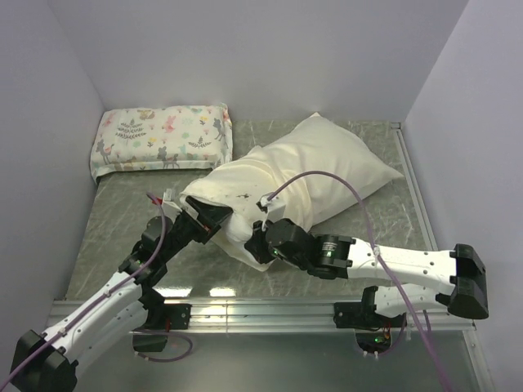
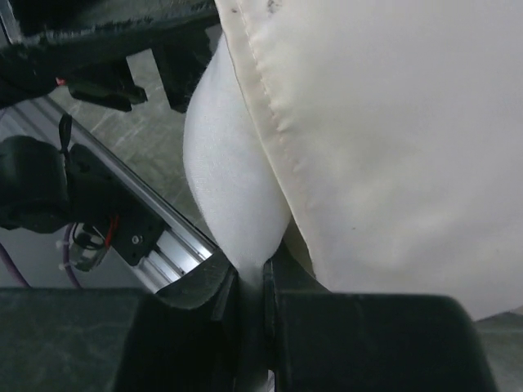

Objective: Remove the pillowcase from the pillow

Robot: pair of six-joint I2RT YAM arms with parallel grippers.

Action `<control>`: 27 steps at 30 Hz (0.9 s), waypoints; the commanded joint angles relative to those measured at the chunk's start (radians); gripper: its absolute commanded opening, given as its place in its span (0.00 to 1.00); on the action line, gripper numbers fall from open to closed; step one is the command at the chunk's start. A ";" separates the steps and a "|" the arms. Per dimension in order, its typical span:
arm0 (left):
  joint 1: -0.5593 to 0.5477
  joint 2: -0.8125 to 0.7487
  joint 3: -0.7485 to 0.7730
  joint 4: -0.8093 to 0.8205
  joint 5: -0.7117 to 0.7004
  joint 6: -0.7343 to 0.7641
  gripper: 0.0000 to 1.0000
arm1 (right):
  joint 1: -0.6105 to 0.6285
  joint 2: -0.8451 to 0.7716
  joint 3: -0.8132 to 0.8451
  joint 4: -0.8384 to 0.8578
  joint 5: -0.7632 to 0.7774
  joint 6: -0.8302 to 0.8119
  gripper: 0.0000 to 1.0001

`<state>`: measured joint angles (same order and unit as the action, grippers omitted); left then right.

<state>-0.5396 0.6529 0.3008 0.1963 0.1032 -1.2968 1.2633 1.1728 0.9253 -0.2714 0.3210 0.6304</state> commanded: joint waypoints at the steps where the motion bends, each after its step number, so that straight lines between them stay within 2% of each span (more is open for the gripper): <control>1: 0.012 -0.004 0.020 0.041 -0.043 0.033 0.99 | 0.068 0.025 -0.034 0.193 -0.203 0.025 0.00; 5: 0.012 0.030 0.027 0.037 -0.040 0.079 0.99 | 0.084 0.057 -0.045 0.244 -0.269 -0.007 0.00; 7: 0.012 0.069 0.032 0.040 -0.027 0.086 0.91 | 0.102 0.070 -0.017 0.245 -0.286 -0.040 0.00; 8: 0.012 0.080 0.035 0.038 -0.022 0.099 0.66 | 0.108 0.083 -0.005 0.241 -0.287 -0.050 0.00; 10: 0.012 0.108 0.043 0.029 -0.019 0.106 0.43 | 0.123 0.097 0.029 0.224 -0.287 -0.076 0.00; 11: 0.010 0.113 0.044 0.028 -0.019 0.120 0.23 | 0.126 0.109 0.038 0.216 -0.289 -0.081 0.00; 13: 0.012 0.119 0.058 -0.003 -0.026 0.136 0.01 | 0.130 0.117 0.050 0.205 -0.293 -0.092 0.00; 16: 0.012 0.110 0.092 -0.090 -0.042 0.177 0.00 | 0.130 0.123 0.067 0.160 -0.274 -0.106 0.00; 19: 0.012 0.077 0.122 -0.193 -0.065 0.228 0.00 | 0.117 0.104 0.119 0.040 -0.142 -0.126 0.34; 20: 0.012 0.065 0.124 -0.240 -0.079 0.247 0.00 | 0.110 0.084 0.159 0.005 -0.107 -0.130 0.52; 23: 0.012 0.025 0.124 -0.308 -0.091 0.271 0.00 | 0.064 0.035 0.248 -0.101 0.004 -0.161 0.73; 27: 0.010 0.001 0.124 -0.345 -0.088 0.292 0.00 | -0.043 0.022 0.372 -0.207 0.076 -0.196 0.83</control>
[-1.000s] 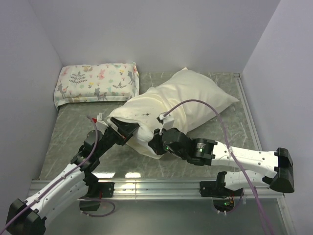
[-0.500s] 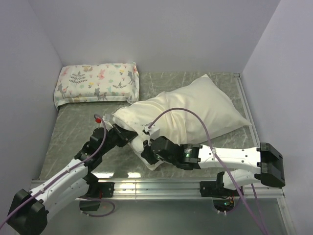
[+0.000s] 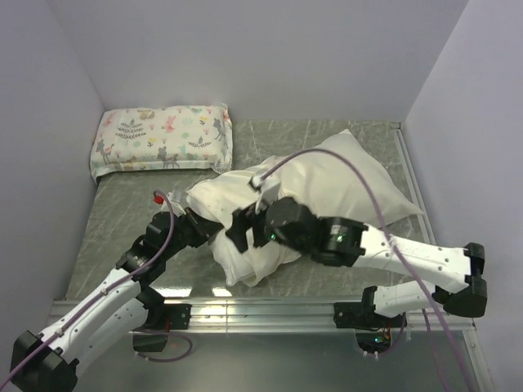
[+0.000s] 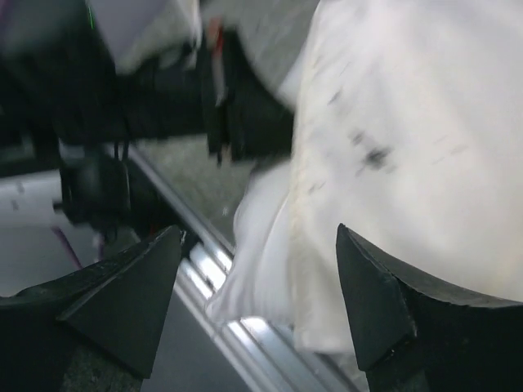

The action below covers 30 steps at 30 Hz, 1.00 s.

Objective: Remove the pillowcase from the pillow

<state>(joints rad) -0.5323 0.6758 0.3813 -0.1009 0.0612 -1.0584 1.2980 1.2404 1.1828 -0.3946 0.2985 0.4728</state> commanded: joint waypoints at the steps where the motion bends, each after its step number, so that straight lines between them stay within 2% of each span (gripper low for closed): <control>1: 0.003 -0.030 0.042 -0.051 -0.046 0.055 0.00 | -0.107 -0.030 0.145 -0.110 0.125 -0.055 0.84; 6: 0.002 -0.041 0.041 -0.054 -0.040 0.054 0.00 | -0.316 0.180 0.311 -0.214 0.108 -0.143 0.87; 10: 0.002 -0.036 0.053 -0.065 -0.041 0.061 0.00 | -0.359 0.393 0.422 -0.276 0.100 -0.207 0.88; 15: 0.003 -0.045 0.079 -0.098 -0.052 0.074 0.00 | -0.399 0.581 0.549 -0.319 0.050 -0.246 0.86; 17: 0.000 -0.053 0.090 -0.115 -0.054 0.075 0.00 | -0.413 0.631 0.609 -0.386 0.129 -0.229 0.60; 18: 0.002 -0.068 0.103 -0.141 -0.057 0.077 0.00 | -0.427 0.643 0.613 -0.392 0.146 -0.211 0.39; 19: 0.002 -0.080 0.110 -0.155 -0.058 0.077 0.00 | -0.456 0.643 0.604 -0.392 0.155 -0.201 0.12; 20: 0.002 -0.093 0.119 -0.172 -0.058 0.075 0.00 | -0.474 0.636 0.595 -0.377 0.165 -0.194 0.05; 22: 0.002 -0.134 0.145 -0.225 -0.058 0.081 0.00 | -0.511 0.607 0.565 -0.356 0.198 -0.175 0.00; 30: 0.000 -0.298 0.292 -0.428 -0.147 0.081 0.00 | -0.806 0.608 0.493 -0.276 0.281 -0.099 0.00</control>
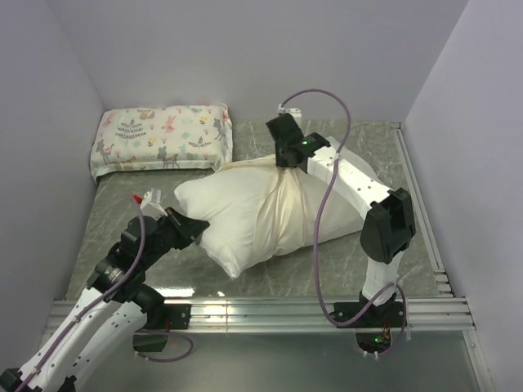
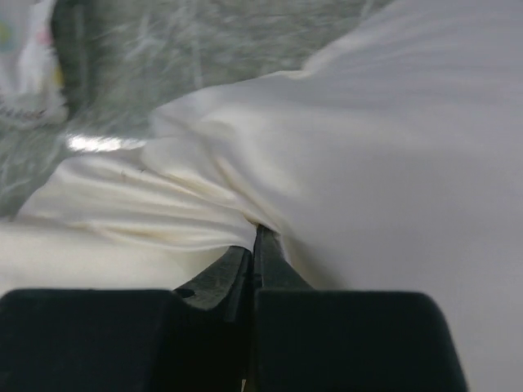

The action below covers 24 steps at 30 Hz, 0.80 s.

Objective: Remove the pillowcase from the pillow

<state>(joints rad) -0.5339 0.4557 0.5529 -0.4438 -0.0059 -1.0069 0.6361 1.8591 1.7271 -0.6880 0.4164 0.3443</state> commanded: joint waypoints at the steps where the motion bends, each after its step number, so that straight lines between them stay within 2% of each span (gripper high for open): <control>1: 0.002 -0.090 0.136 -0.107 -0.092 0.033 0.00 | -0.176 -0.018 -0.099 0.046 0.119 0.039 0.00; 3: 0.002 -0.120 0.180 -0.186 -0.146 0.036 0.00 | -0.257 -0.020 -0.135 0.102 0.088 0.073 0.00; 6: 0.003 -0.146 0.215 -0.251 -0.203 0.042 0.00 | -0.315 -0.027 -0.178 0.148 0.044 0.088 0.00; 9: 0.003 -0.115 0.217 -0.201 -0.203 0.036 0.00 | -0.312 -0.049 -0.178 0.168 -0.017 0.076 0.00; 12: 0.002 -0.048 0.232 -0.155 -0.210 0.037 0.00 | -0.282 -0.113 -0.162 0.174 -0.093 0.039 0.18; 13: 0.003 -0.029 0.239 -0.136 -0.219 0.037 0.00 | -0.254 -0.133 -0.161 0.167 -0.105 0.032 0.37; 15: 0.003 0.023 0.257 -0.115 -0.247 0.045 0.00 | -0.225 -0.221 -0.172 0.173 -0.139 0.001 0.55; 16: 0.003 0.041 0.263 -0.107 -0.255 0.044 0.00 | -0.208 -0.253 -0.184 0.177 -0.148 -0.008 0.69; 19: 0.003 0.107 0.286 -0.078 -0.273 0.034 0.00 | -0.152 -0.386 -0.211 0.165 -0.163 -0.014 0.82; 21: 0.003 0.135 0.297 -0.049 -0.286 0.028 0.00 | -0.109 -0.476 -0.230 0.134 -0.166 0.004 0.84; 24: 0.003 0.182 0.336 -0.027 -0.312 0.036 0.00 | -0.015 -0.617 -0.351 0.148 -0.148 0.035 0.85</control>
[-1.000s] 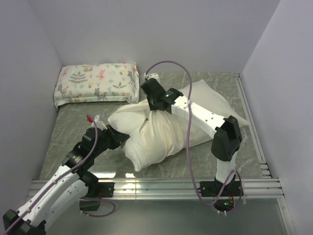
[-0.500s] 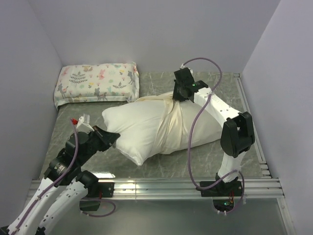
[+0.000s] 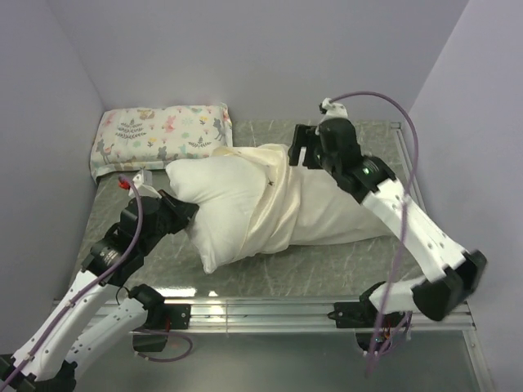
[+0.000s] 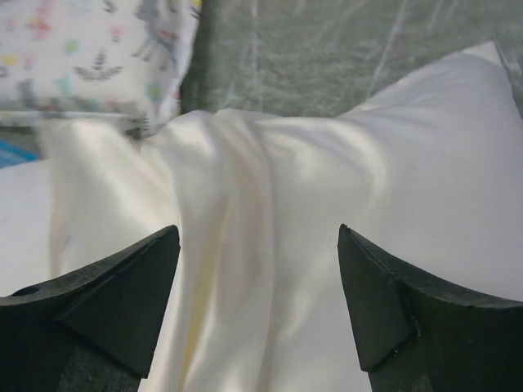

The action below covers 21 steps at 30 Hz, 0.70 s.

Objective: Remove the pillowcase from the pillow

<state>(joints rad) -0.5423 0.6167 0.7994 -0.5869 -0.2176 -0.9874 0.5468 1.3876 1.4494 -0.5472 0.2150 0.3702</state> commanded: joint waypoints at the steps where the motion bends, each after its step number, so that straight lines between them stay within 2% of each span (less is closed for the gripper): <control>1: 0.010 0.040 0.106 0.117 -0.104 0.021 0.00 | 0.102 -0.182 -0.162 0.024 0.058 0.019 0.85; 6: 0.012 0.141 0.181 0.148 -0.101 0.042 0.00 | 0.206 -0.381 -0.398 0.130 0.050 0.134 0.86; 9: 0.013 0.179 0.224 0.153 -0.109 0.055 0.00 | 0.352 -0.442 -0.523 0.182 0.109 0.203 0.86; 10: 0.012 0.190 0.237 0.153 -0.109 0.056 0.00 | 0.414 -0.449 -0.576 0.190 0.127 0.223 0.86; 12: 0.013 0.216 0.273 0.150 -0.103 0.064 0.00 | 0.459 -0.466 -0.628 0.234 0.149 0.274 0.87; 14: 0.013 0.233 0.293 0.153 -0.097 0.067 0.00 | 0.490 -0.464 -0.705 0.304 0.146 0.321 0.87; 17: 0.013 0.241 0.323 0.145 -0.097 0.075 0.00 | 0.490 -0.423 -0.735 0.310 0.214 0.355 0.82; 18: 0.012 0.241 0.336 0.136 -0.100 0.082 0.00 | 0.487 -0.406 -0.730 0.300 0.245 0.355 0.70; 19: 0.012 0.241 0.348 0.130 -0.103 0.087 0.00 | 0.481 -0.401 -0.716 0.285 0.311 0.355 0.54; 21: 0.015 0.247 0.398 0.102 -0.117 0.108 0.00 | 0.454 -0.409 -0.701 0.219 0.360 0.363 0.00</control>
<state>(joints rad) -0.5373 0.8822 1.0733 -0.5850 -0.2638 -0.9146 1.0298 0.9882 0.7097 -0.3347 0.4114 0.6804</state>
